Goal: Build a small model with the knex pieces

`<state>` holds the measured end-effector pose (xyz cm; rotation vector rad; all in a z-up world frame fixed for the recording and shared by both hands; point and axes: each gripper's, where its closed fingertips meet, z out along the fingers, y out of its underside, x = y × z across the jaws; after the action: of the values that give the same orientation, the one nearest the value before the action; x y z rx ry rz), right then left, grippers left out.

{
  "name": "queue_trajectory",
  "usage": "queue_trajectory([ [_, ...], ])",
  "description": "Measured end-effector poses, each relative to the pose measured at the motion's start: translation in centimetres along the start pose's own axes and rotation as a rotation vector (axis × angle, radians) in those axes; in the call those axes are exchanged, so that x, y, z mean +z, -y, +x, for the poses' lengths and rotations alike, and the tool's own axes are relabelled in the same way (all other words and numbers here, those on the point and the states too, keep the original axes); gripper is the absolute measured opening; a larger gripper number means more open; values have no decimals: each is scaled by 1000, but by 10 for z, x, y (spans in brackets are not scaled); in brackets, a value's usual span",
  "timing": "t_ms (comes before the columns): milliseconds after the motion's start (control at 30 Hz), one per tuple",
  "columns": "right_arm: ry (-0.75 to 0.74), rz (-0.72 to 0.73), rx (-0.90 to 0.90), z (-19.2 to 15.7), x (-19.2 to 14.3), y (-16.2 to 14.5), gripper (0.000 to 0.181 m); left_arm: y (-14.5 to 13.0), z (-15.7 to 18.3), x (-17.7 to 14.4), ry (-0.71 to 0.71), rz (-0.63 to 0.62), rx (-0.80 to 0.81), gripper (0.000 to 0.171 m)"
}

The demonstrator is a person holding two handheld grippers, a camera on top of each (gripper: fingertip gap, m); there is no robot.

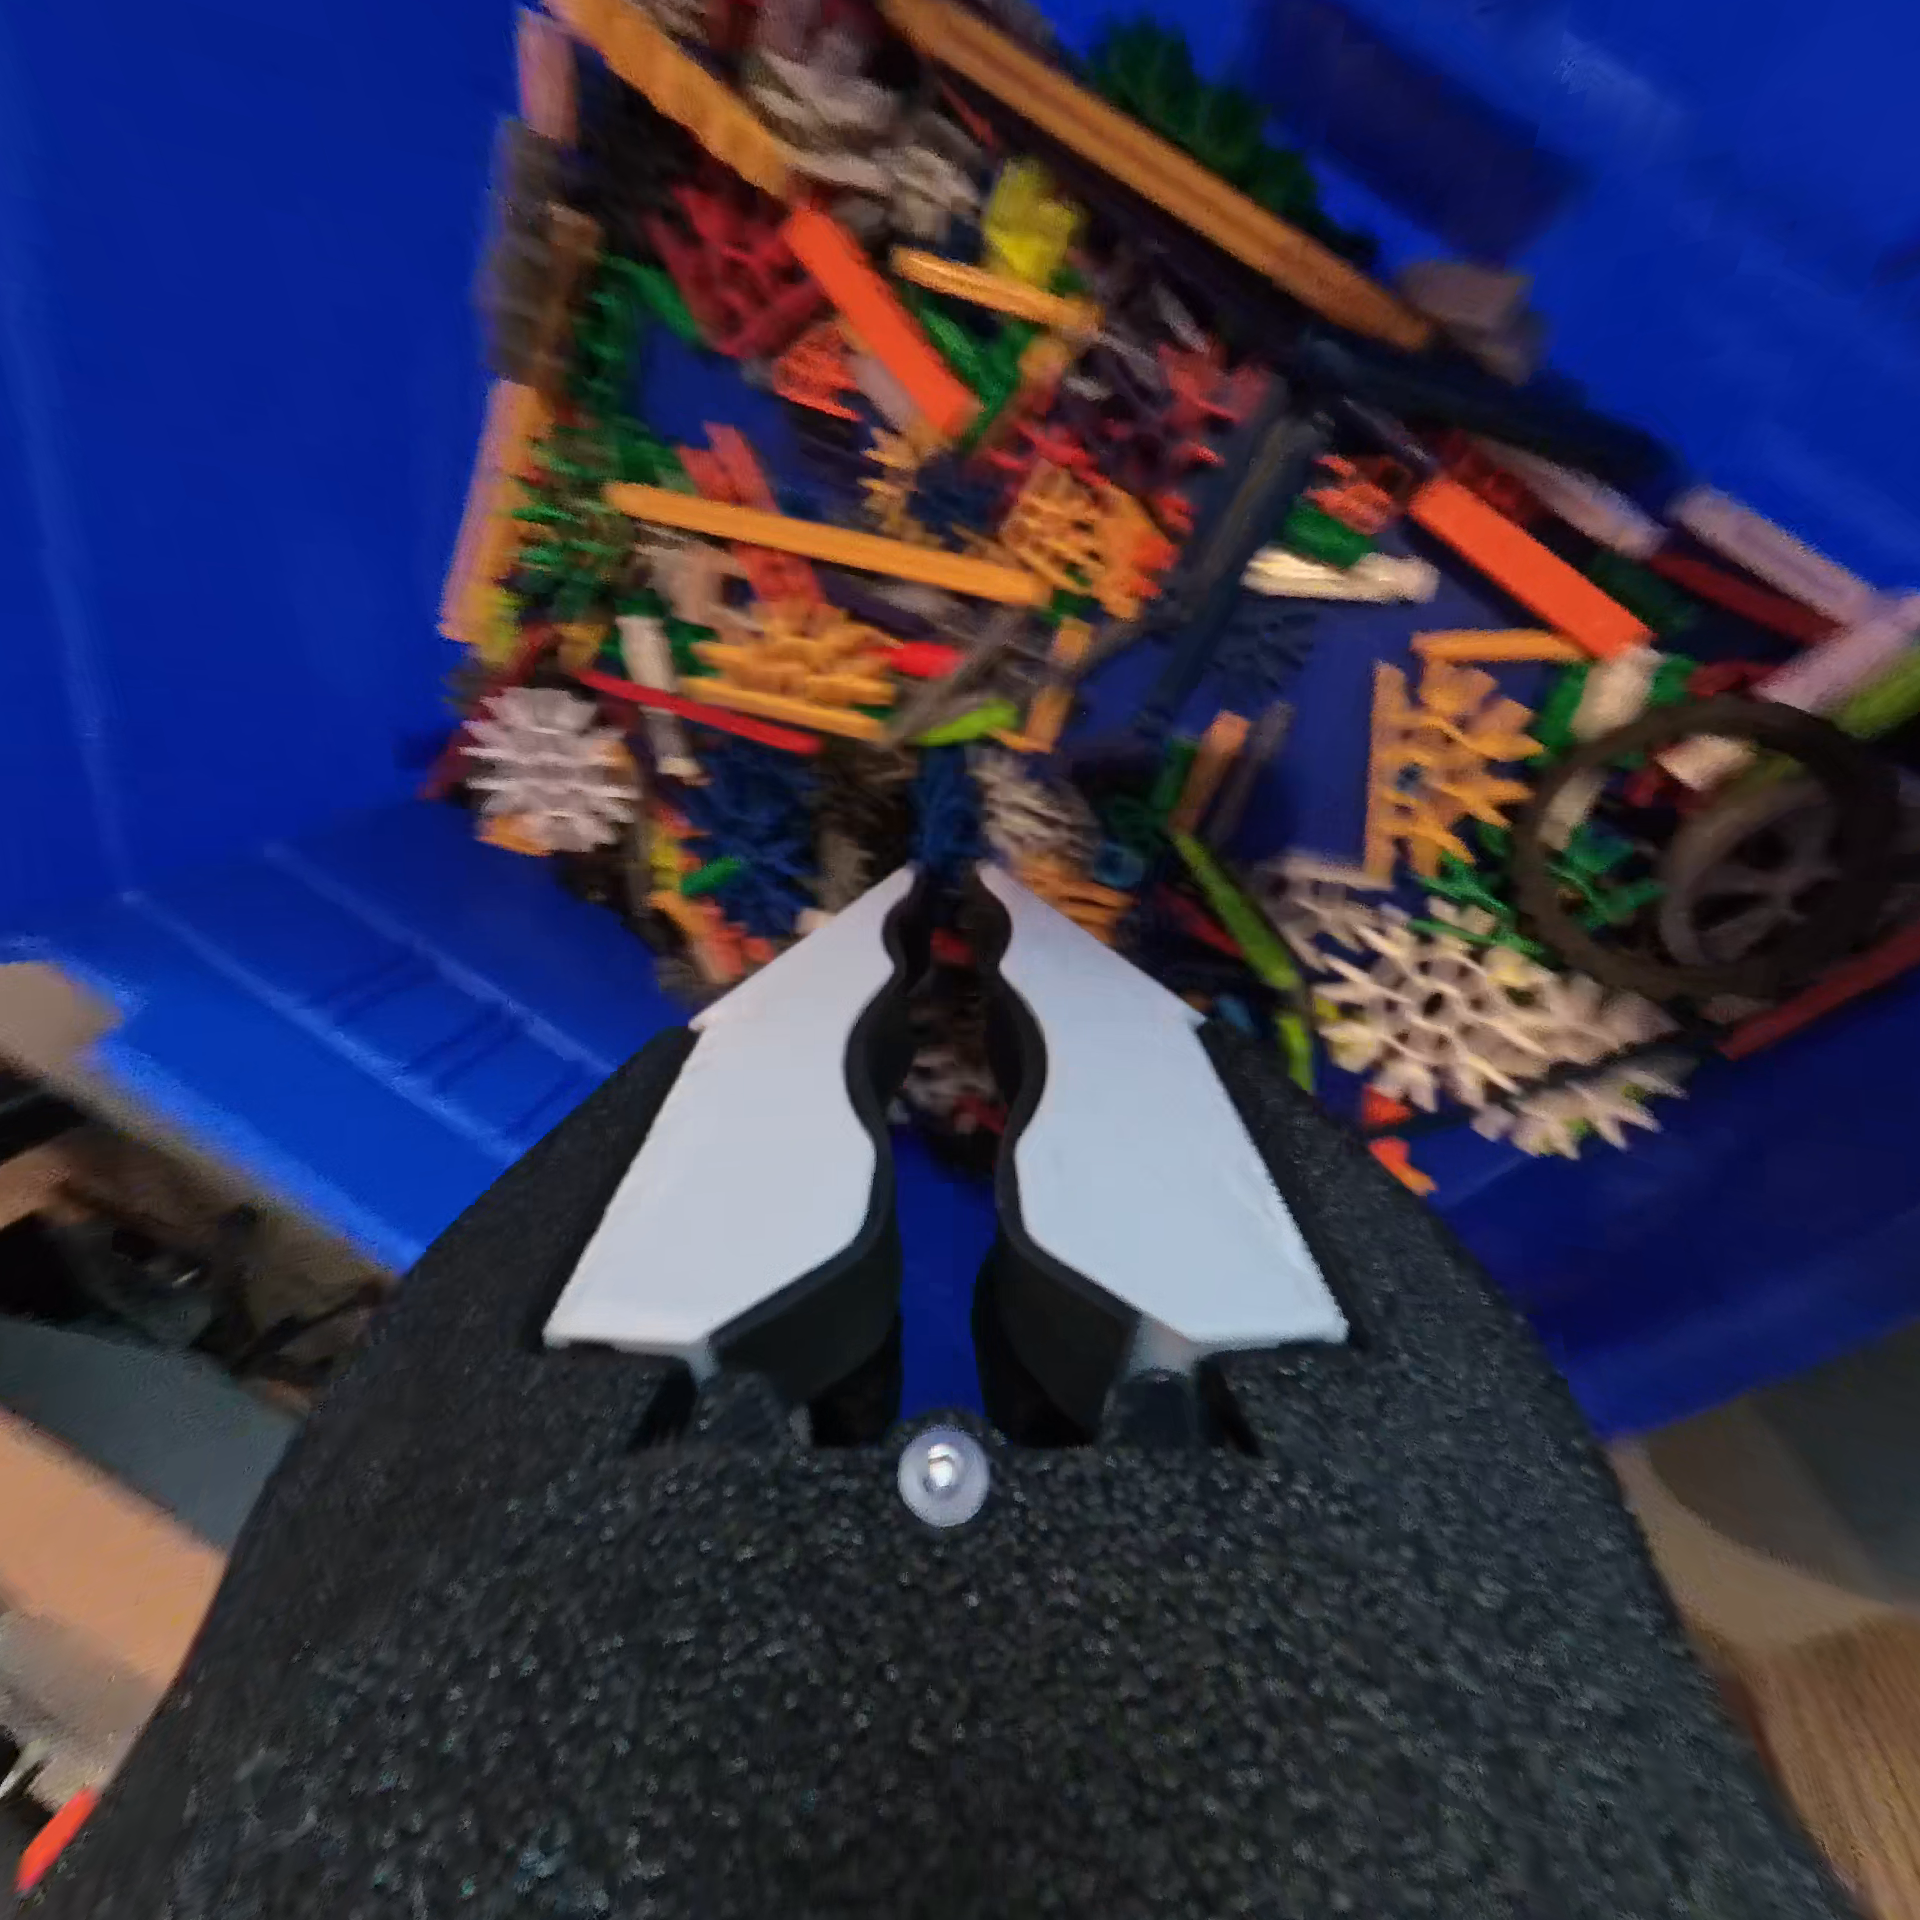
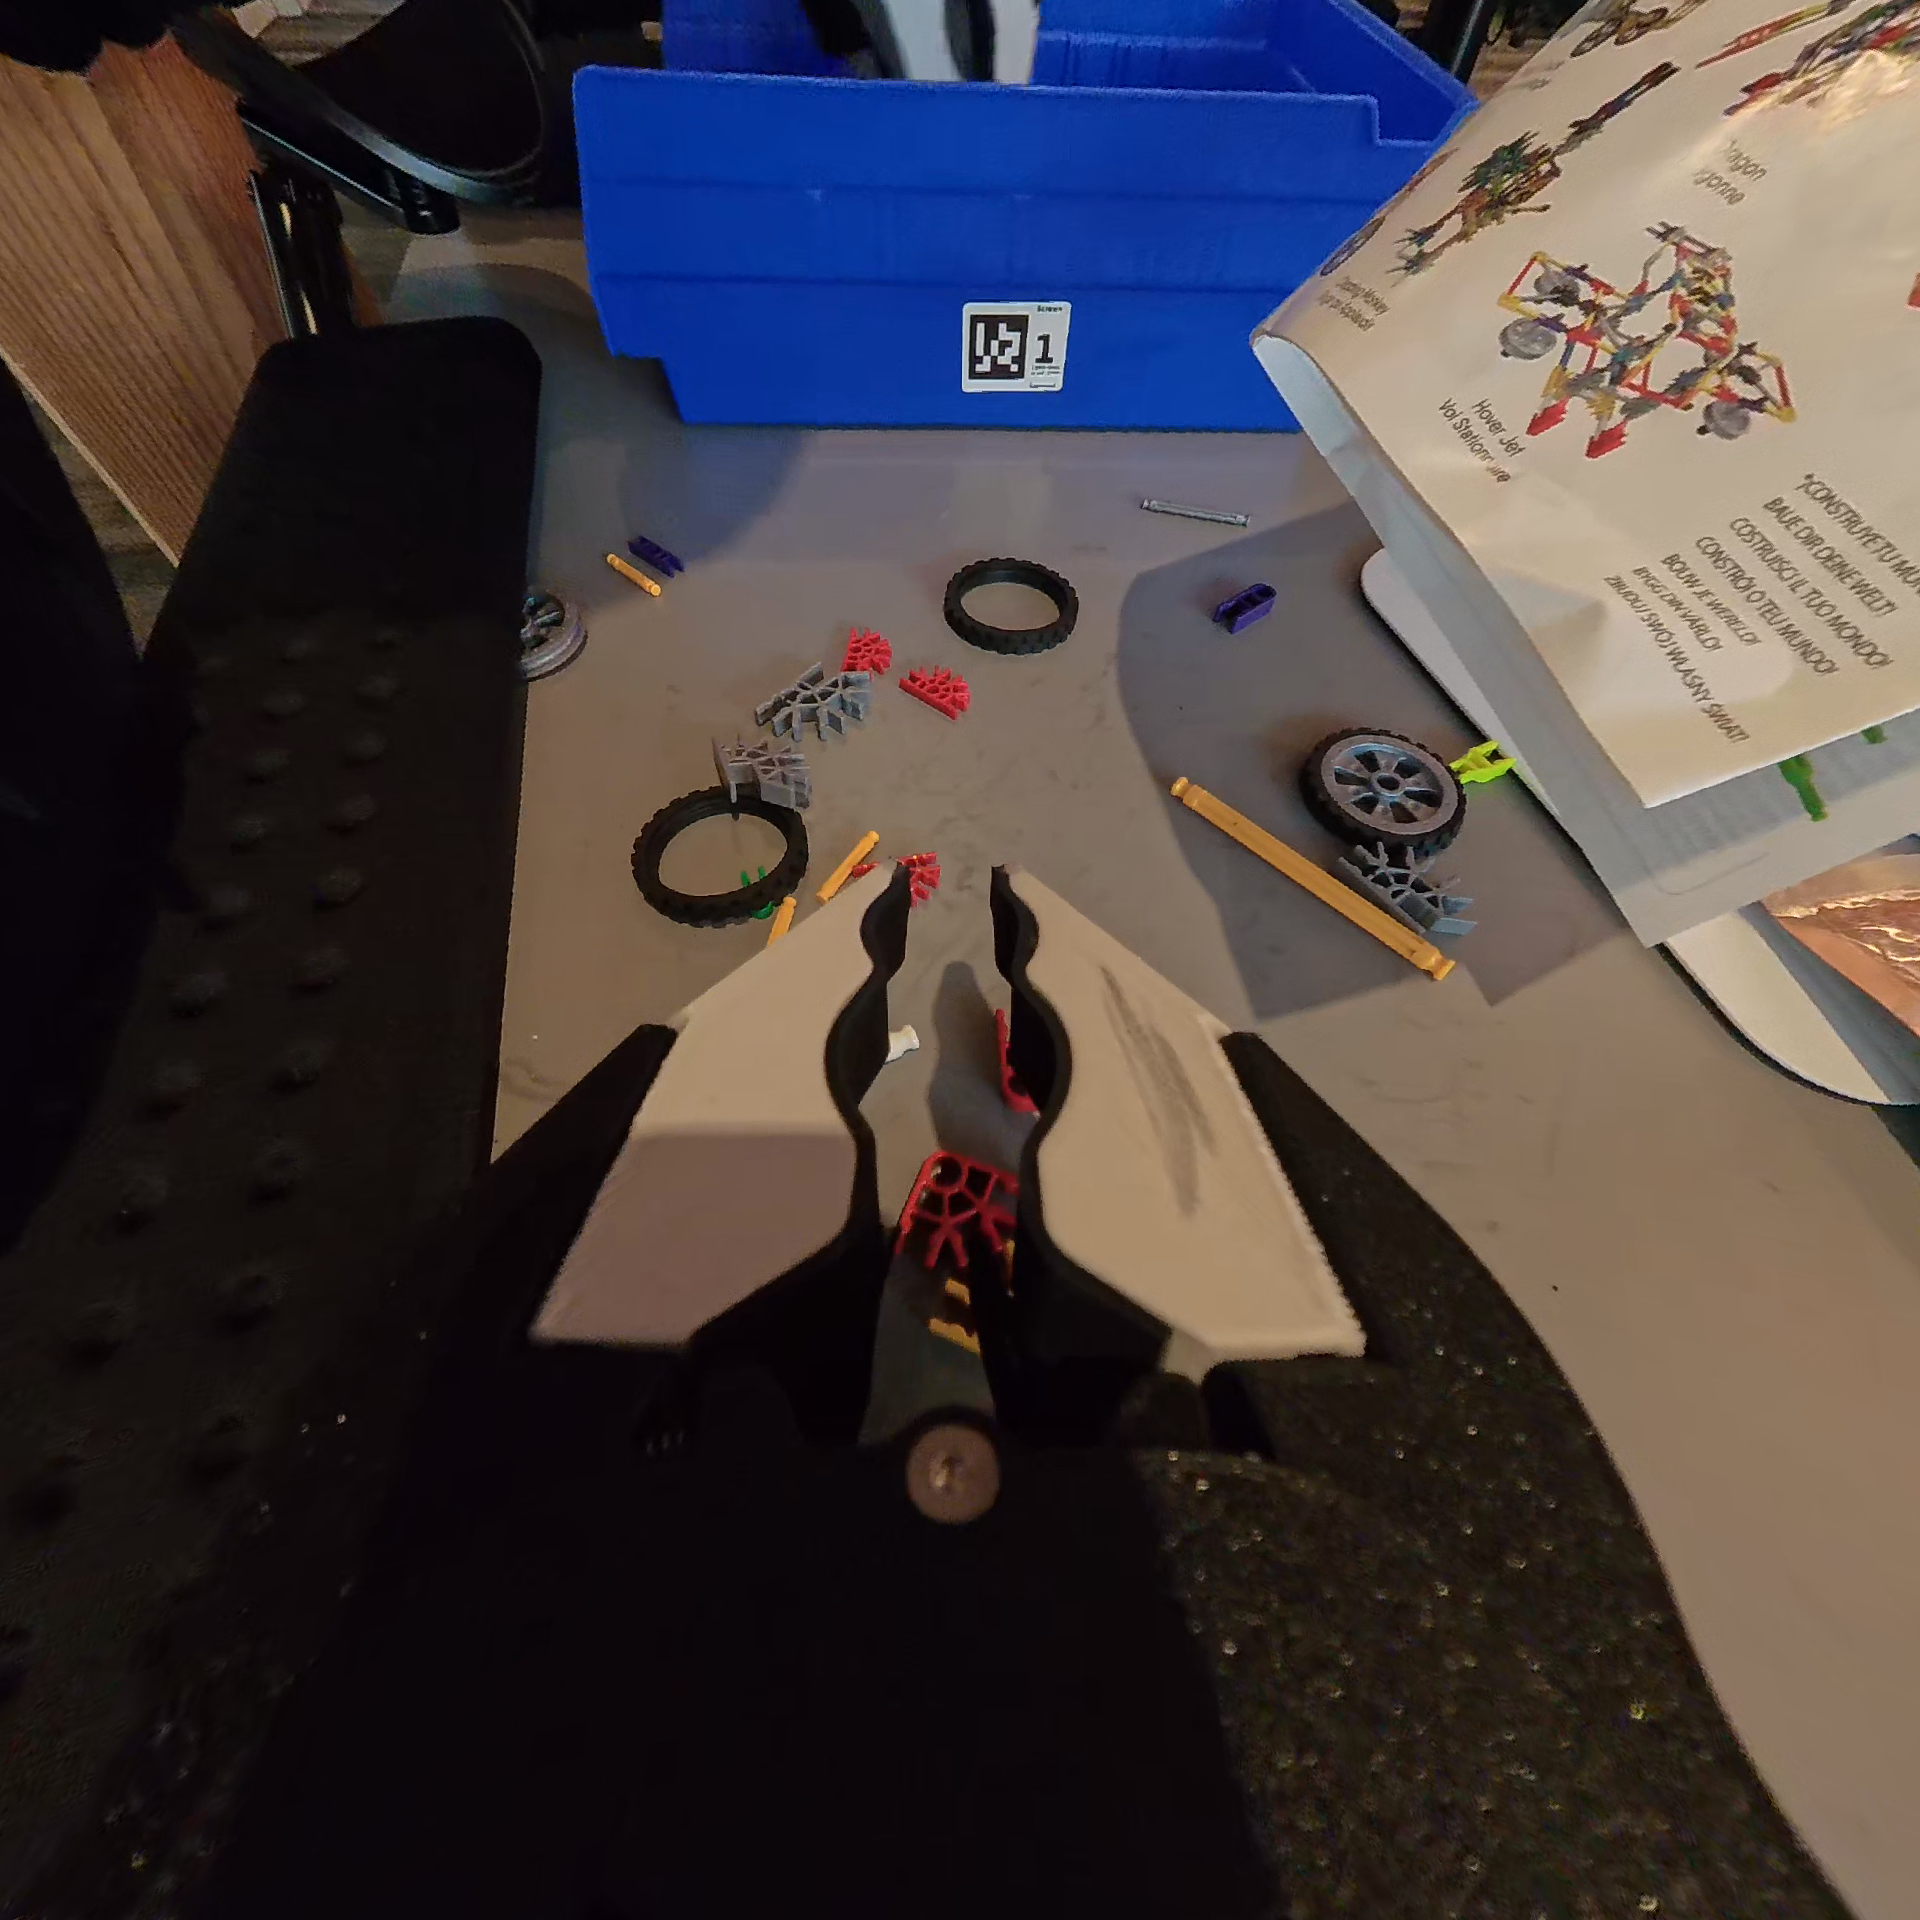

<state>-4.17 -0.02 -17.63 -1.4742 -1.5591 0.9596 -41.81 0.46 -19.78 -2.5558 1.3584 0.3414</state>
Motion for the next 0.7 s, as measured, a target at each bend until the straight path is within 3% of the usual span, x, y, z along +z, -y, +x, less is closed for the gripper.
queue_trajectory([
  [67, -1, -5, -1, 0, 0, -1, 15, 5, -39, -7, 195, 21, -45, 10],
  [100, -2, -6, -2, 0, 0, -1, 15, 0, -47, -9, 240, -5, -43, 23],
  [267, 1, -11, -8, -1, 0, -2, 16, -6, 20, -8, -98, 19, 6, 22],
  [400, 4, -19, -17, -2, 1, -3, 15, -23, 42, 7, -183, -83, 66, 22],
  [633, 4, -26, -19, -3, 1, -4, 15, -16, 41, 10, -207, -89, 89, 15],
  [700, 5, -27, -20, -3, 1, -4, 15, -9, 38, 6, -206, -60, 79, 5],
])
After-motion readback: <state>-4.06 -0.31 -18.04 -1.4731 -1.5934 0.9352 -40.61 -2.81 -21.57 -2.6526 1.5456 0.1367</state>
